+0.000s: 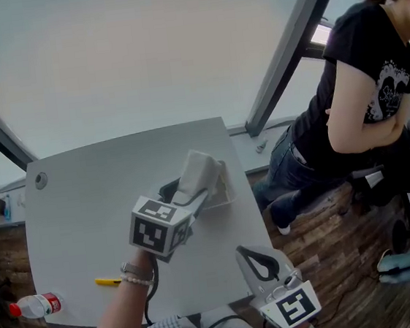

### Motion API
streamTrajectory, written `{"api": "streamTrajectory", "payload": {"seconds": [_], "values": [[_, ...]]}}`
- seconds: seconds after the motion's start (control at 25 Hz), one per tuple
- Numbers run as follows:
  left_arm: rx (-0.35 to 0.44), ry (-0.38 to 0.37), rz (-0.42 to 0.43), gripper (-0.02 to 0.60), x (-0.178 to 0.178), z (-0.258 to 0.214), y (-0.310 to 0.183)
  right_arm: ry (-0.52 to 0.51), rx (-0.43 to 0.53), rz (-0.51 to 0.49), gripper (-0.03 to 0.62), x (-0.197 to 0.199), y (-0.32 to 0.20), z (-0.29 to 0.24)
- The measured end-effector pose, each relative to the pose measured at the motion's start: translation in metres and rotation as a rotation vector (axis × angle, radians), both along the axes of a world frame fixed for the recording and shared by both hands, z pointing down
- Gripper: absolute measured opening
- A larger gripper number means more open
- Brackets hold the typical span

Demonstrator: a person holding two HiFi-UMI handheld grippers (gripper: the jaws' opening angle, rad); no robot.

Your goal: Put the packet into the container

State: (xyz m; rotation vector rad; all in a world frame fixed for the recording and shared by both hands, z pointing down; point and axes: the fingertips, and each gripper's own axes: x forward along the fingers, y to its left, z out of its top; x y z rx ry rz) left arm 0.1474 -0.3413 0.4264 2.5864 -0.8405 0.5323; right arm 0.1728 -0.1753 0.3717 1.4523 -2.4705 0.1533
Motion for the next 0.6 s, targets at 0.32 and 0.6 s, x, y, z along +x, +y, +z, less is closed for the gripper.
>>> {"api": "streamTrajectory", "payload": {"seconds": [0.32,0.6], "values": [[-0.047,-0.104,0.018,0.256,0.017,0.03,-0.002,-0.014,-0.017,0.021,-0.002,0.012,0.001,0.003],[-0.05,-0.217,0.01,0.259,0.021,0.05,-0.003,-0.023,-0.015,0.029,-0.002,0.021,0.005,0.006]]}}
